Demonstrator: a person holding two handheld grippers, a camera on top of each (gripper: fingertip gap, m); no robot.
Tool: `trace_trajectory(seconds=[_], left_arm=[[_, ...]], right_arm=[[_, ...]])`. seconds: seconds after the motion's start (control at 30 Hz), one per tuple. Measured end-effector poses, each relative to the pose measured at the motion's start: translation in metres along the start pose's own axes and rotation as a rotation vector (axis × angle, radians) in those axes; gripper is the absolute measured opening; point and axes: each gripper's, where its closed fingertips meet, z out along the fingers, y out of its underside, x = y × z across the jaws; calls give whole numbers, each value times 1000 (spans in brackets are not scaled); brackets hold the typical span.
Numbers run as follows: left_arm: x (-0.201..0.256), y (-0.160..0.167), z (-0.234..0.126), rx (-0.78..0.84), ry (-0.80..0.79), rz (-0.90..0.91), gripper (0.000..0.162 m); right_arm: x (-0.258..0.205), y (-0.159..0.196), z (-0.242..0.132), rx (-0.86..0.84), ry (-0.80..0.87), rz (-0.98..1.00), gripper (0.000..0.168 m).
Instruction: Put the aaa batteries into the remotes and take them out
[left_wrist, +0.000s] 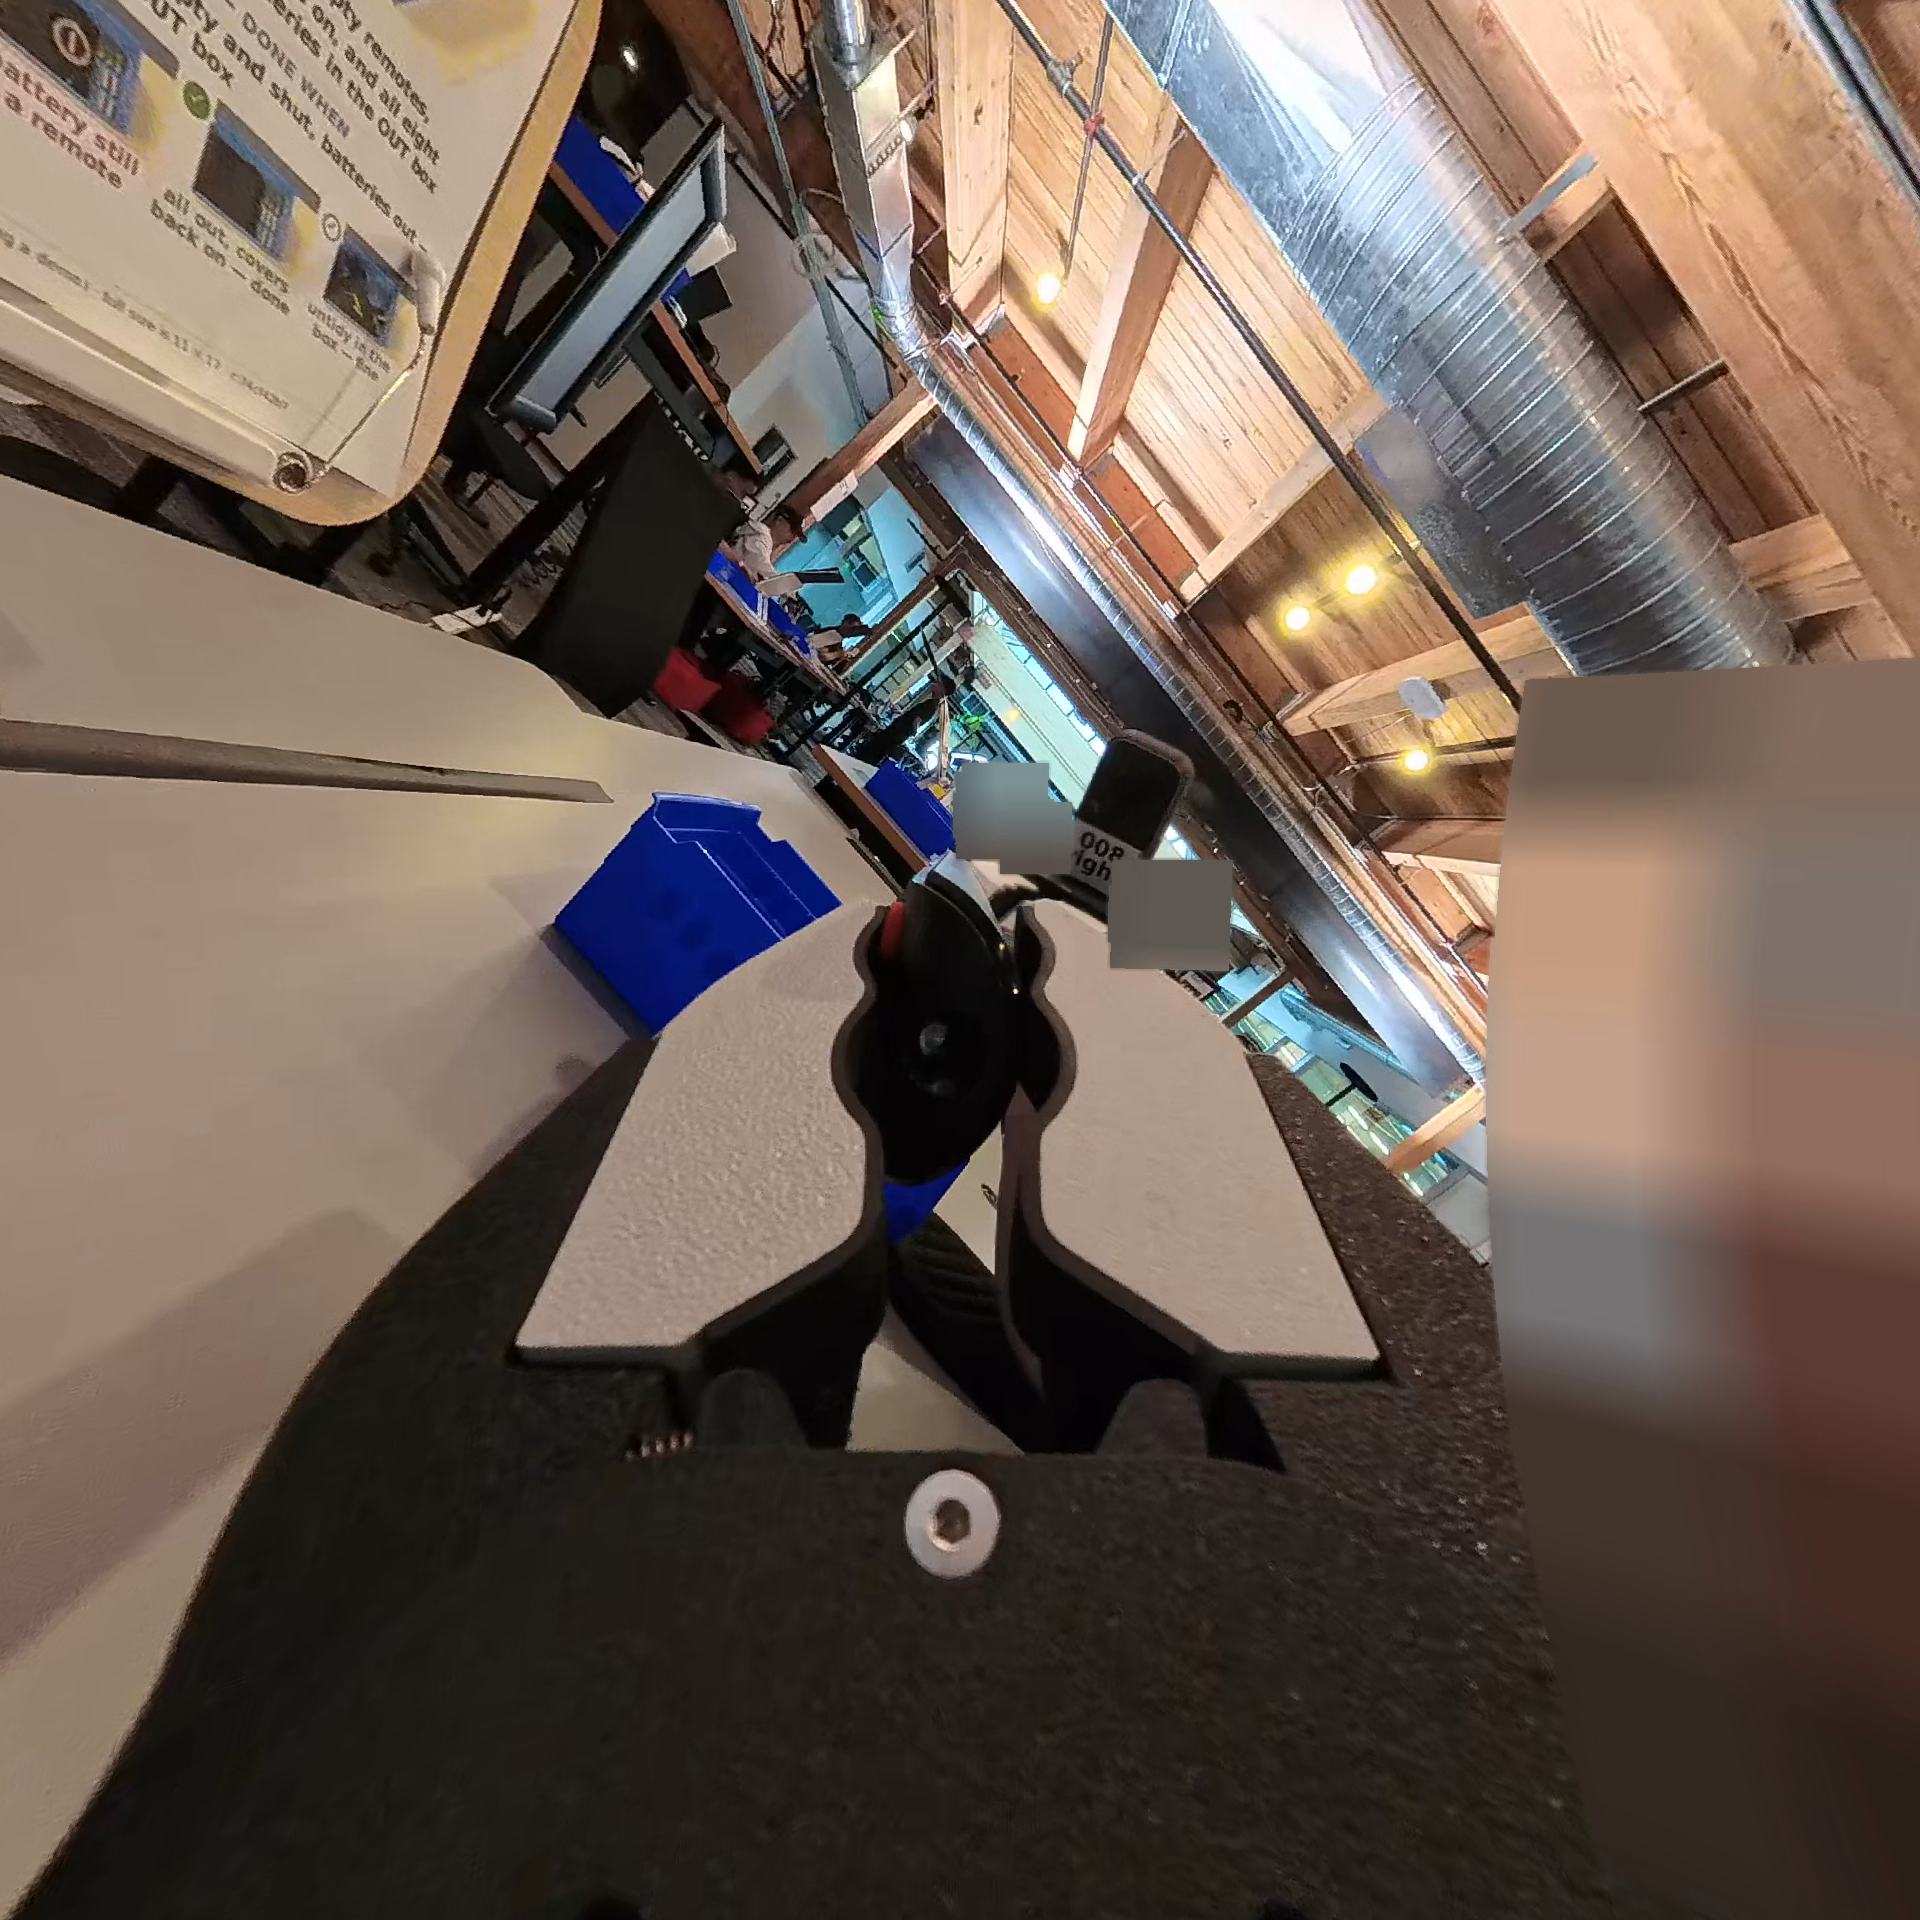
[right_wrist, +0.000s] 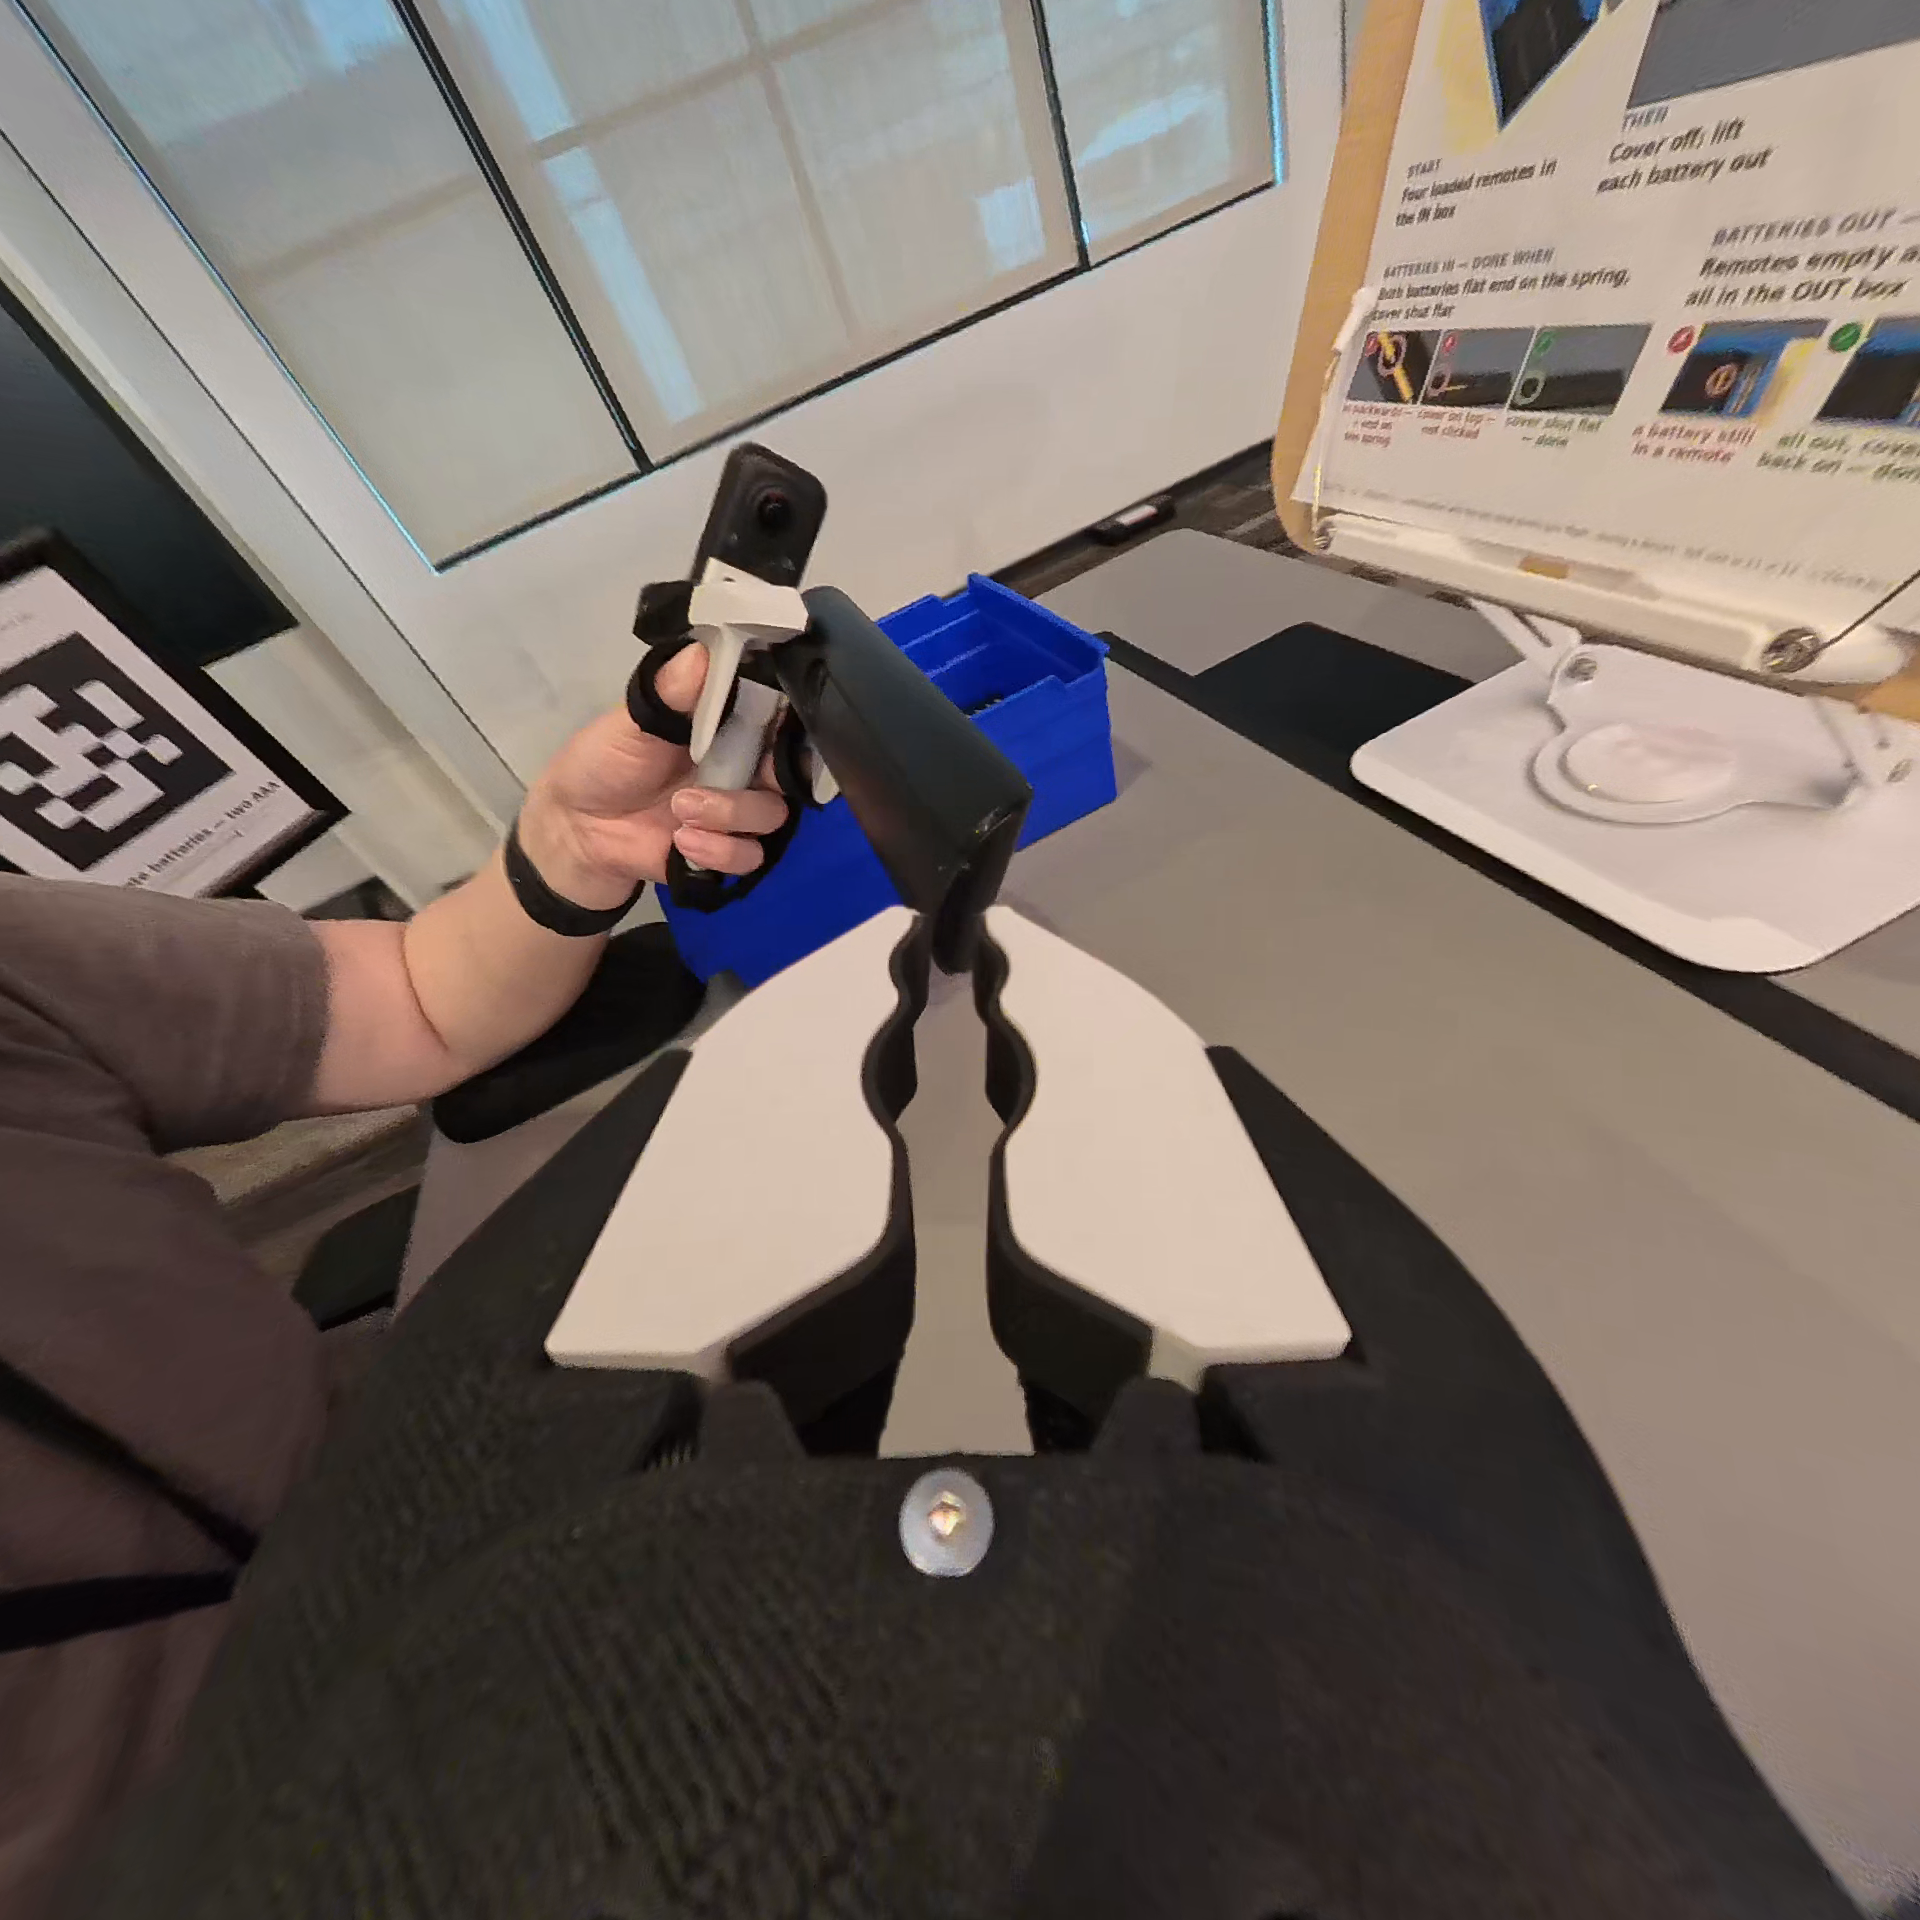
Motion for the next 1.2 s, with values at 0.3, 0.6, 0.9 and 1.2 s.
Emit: trace_trajectory(seconds=[0.3,0.6,0.9,1.2], left_arm=[[3,2,2,-10,19,-12,22],[3,2,2,-8,21,-16,22],[3,4,3,-10,21,-13,22],[5,9,5,-27,45,4,23]], right_arm=[[-6,-1,1,53,-164,195,2],[-4,1,0,40,-177,226,2],[-5,2,0,34,-189,246,0],[-7,3,-4,8,-169,188,1]])
